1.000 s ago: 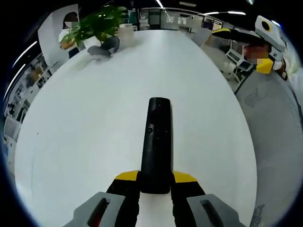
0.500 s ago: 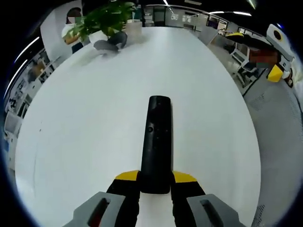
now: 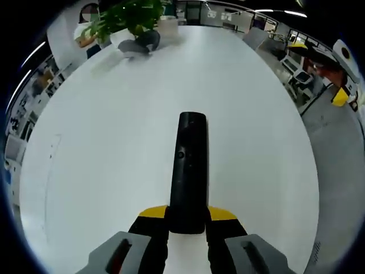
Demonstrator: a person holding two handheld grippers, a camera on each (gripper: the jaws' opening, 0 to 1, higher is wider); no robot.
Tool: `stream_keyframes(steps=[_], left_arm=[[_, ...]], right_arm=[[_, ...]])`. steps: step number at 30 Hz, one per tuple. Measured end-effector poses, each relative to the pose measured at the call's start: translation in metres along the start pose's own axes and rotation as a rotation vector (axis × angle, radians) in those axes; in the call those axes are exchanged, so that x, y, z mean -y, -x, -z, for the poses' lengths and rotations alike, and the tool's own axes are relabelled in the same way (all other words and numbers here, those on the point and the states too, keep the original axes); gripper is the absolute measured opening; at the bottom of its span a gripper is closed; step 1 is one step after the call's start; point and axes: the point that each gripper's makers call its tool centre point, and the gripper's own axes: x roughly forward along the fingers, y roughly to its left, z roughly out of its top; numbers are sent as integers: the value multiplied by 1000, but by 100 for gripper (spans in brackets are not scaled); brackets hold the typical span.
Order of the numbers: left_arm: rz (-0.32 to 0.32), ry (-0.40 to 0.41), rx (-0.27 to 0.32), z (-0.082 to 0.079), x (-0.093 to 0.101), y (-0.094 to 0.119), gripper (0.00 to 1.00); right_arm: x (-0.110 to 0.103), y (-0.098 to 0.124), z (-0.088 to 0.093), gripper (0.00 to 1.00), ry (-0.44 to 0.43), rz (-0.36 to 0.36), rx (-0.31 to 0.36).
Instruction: Press the specified remote control buttons in sequence, fully releasing each button before pressing the next.
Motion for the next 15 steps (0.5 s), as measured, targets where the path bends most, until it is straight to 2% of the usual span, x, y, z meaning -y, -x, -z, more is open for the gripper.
stream_keyframes(steps=[15], left_arm=[[0,-6,-55,-4,-25,-2,24]], right_arm=[[1,0,1,80,3,2,-2]])
